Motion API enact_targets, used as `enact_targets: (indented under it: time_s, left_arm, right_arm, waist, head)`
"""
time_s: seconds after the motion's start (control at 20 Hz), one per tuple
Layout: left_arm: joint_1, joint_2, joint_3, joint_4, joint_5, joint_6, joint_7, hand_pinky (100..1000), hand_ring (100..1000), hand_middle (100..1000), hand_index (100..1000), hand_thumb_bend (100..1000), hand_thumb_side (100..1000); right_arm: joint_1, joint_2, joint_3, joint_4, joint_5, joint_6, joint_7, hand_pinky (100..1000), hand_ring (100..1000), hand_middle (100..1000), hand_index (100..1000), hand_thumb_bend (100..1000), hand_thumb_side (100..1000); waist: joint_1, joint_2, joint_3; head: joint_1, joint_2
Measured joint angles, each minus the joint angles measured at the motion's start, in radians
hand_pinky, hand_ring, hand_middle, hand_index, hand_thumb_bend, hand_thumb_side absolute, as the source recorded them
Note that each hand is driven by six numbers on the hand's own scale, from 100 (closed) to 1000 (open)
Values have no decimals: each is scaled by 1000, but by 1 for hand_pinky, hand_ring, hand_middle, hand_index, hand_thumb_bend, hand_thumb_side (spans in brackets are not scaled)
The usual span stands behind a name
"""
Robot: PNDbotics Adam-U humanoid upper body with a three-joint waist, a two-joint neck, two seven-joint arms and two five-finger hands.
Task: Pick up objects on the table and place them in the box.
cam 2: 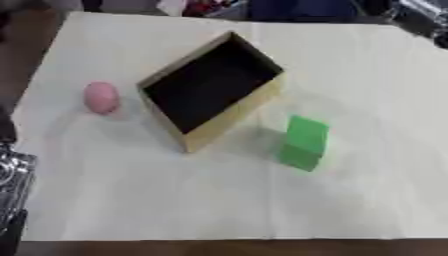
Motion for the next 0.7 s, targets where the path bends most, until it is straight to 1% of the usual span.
enact_targets:
  time_s: [0.15, 0.25, 0.45, 0.65, 0.7]
  left_arm:
    - [0, 0, 0, 0, 0, 1, -1, 742, 605, 651, 809, 198, 1000]
    - [1, 0, 0, 0, 0, 1, -1, 743, 605, 651, 809, 197, 1000]
    - [1, 0, 0, 0, 1, 2, -2, 743, 605, 651, 809, 197, 1000]
    - [1, 0, -1, 0, 2, 2, -4, 743, 604, 652, 809, 194, 1000]
    - [1, 0, -2, 0, 2, 2, -4, 743, 604, 652, 809, 194, 1000]
  right_arm:
    - [-12, 0, 17, 6, 14, 9, 39, 948, 981, 832, 910, 100, 1000]
    - [-20, 0, 25, 8, 21, 16, 63, 950, 983, 831, 908, 100, 979]
    - [-32, 1, 40, 9, 36, 29, 95, 951, 984, 834, 904, 100, 983]
    - [-51, 12, 70, 24, 55, 32, 127, 956, 990, 840, 906, 166, 968]
    - [-55, 16, 75, 28, 60, 30, 134, 958, 995, 842, 907, 209, 955]
  waist:
    - [0, 0, -1]
    - [0, 0, -1]
    - [2, 0, -1]
    - [4, 0, -1]
    - [4, 0, -1]
  head:
    - [-2, 0]
    - [-2, 0]
    - [-3, 0]
    - [-6, 0]
    - [-6, 0]
